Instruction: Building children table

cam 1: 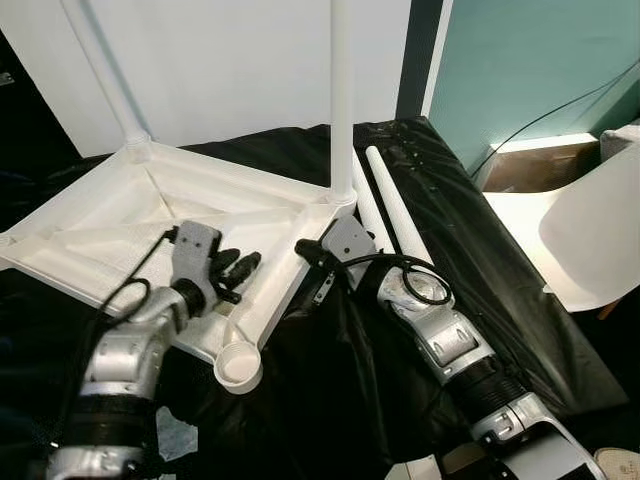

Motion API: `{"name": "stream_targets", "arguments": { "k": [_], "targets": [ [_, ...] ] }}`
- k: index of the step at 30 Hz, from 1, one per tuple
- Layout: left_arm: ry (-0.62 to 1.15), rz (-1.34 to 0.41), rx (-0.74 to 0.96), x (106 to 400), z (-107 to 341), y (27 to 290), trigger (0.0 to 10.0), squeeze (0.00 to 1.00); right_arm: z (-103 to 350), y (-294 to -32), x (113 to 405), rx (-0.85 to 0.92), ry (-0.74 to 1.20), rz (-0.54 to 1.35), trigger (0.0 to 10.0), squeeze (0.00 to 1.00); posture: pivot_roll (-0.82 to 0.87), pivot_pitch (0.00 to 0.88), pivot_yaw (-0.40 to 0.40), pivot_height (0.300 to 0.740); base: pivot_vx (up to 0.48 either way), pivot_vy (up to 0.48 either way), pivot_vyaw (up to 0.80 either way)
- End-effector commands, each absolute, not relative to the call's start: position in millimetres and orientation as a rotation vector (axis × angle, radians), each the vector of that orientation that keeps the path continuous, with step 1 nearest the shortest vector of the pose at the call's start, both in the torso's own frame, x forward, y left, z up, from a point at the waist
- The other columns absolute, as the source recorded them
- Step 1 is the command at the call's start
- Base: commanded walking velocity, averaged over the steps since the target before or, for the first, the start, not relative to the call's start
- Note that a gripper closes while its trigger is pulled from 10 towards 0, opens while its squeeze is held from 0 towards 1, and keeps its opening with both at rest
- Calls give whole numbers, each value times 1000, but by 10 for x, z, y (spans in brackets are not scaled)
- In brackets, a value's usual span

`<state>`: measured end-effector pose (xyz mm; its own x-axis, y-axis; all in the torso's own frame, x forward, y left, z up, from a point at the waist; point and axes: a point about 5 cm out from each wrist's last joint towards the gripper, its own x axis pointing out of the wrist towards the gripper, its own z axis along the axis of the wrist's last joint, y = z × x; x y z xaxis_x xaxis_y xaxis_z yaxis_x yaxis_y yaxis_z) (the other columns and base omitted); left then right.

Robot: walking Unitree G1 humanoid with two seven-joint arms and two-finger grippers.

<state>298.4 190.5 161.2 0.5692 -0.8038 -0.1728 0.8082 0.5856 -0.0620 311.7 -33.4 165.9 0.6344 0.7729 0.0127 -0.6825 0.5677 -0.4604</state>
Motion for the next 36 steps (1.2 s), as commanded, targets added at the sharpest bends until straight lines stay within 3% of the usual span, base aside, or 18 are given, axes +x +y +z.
{"name": "stream_targets", "arguments": {
  "k": [1,2,4,9,16,23,36],
  "targets": [
    [211,-1063,36,2920,1597,1935,10000,67,1616,-313,3097,-446,-209,873,10000,0,9,0,33,740,0,0,0],
    [266,-1106,110,2851,1529,2000,10000,0,1612,-313,3093,-445,-208,873,10000,0,6,0,35,740,0,0,0],
    [354,-1165,201,2735,1425,2078,10000,0,1607,-313,3088,-444,-206,872,10000,0,2,0,38,740,0,0,0],
    [408,-1195,214,2651,1397,2136,10000,0,1606,-318,3085,-444,-206,869,10000,0,0,0,39,740,0,0,0],
    [553,-1070,378,2737,1232,2413,10000,0,1624,-324,3097,-447,-209,868,10000,0,2,0,34,740,0,0,0],
    [617,-1108,454,2697,1209,2498,10000,0,1625,-325,3096,-448,-211,867,10000,0,4,0,36,740,0,0,0],
    [447,-1398,307,2532,1095,1676,10000,0,1620,-344,3113,-450,-207,854,10000,0,-3,0,45,740,0,0,0]
  ]
}}
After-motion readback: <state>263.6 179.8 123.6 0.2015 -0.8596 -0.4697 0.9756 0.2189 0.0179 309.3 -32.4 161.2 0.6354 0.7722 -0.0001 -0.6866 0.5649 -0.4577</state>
